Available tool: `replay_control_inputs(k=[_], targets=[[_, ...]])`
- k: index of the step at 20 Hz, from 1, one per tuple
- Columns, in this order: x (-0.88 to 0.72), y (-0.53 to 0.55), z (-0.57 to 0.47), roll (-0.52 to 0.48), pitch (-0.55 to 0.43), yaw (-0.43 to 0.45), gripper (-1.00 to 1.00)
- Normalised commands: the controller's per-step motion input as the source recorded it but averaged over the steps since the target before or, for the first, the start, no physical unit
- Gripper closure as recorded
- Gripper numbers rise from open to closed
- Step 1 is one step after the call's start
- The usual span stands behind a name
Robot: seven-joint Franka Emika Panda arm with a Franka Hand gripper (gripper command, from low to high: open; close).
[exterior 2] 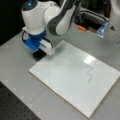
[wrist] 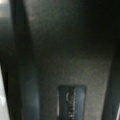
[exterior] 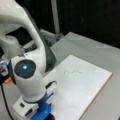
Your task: Erasing curve lines
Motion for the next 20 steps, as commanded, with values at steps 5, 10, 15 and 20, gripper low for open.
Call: replay_control_inputs(k=[5, 10, 15, 20], targets=[[-0.08, 0.10, -0.05, -0.051, -0.080, -0.068, 1.00], [-0.03, 0.15, -0.11, -0.055, -0.104, -0.096, 1.00], [0.00, 0.17, -0.13, -0.062, -0.096, -0.113, 1.00], [-0.11, 0.21, 0.14, -0.122, 0.000, -0.127, 1.00]])
